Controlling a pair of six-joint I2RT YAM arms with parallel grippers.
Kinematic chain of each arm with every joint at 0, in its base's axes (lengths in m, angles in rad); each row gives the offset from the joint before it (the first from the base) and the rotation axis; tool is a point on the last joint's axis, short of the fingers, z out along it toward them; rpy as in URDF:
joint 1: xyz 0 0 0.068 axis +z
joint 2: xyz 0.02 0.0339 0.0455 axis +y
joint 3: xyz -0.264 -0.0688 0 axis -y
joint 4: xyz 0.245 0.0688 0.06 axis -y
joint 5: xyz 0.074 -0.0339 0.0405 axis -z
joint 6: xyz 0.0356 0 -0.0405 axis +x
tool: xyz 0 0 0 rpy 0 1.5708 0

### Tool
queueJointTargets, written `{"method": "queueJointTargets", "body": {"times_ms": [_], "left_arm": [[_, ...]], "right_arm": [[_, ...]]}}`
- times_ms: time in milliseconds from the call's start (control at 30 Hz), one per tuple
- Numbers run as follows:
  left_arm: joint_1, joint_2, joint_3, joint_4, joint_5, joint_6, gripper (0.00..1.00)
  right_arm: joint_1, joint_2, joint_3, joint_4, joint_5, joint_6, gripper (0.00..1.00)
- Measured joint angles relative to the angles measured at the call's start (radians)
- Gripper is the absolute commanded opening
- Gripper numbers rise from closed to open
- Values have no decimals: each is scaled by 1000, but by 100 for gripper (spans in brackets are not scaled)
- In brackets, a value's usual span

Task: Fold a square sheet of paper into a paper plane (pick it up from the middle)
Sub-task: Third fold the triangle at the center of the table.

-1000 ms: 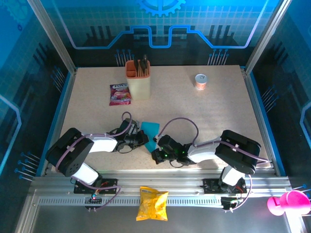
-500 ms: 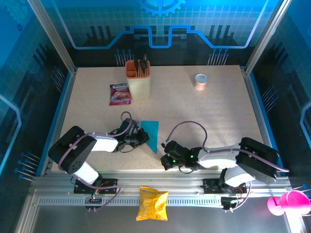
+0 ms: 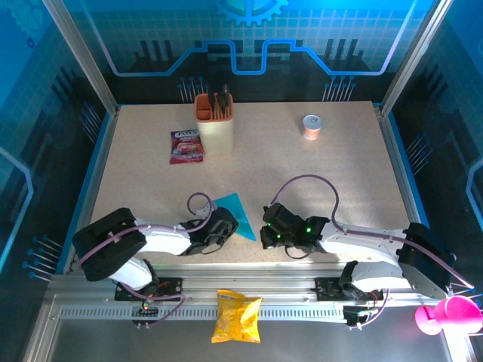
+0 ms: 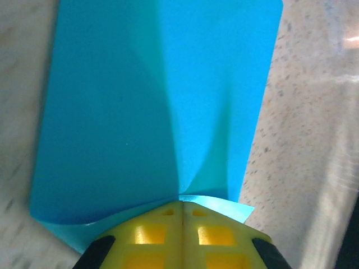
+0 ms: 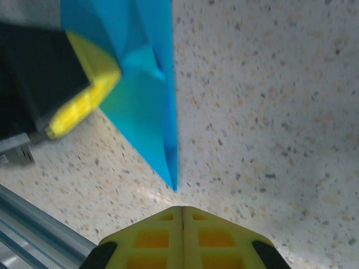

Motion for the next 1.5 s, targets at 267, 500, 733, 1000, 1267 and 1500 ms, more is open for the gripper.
{"method": "queueJointTargets", "body": {"times_ms": [267,500,733,1000,1267,1500], "left_arm": [[-26,-53,139,-241,-162,43,5],[14,-171,181,-344,-156,233,5],[157,-353,137,-454,-48,390,7],[241,-433,114,-540,74,541,7],[241,-431,100,-527,201,599,8],[241,-438,29,-455,304,592,8]], "right_arm": [[-88,-16,-21,65,-27,58,0],[-69,7,-46,161,-95,110,0],[66,132,-14,250,-105,138,0],[77,239,22,322,-74,156,0],[12,297,23,351,-76,150,0],[-54,340,24,363,-116,110,0]]}}
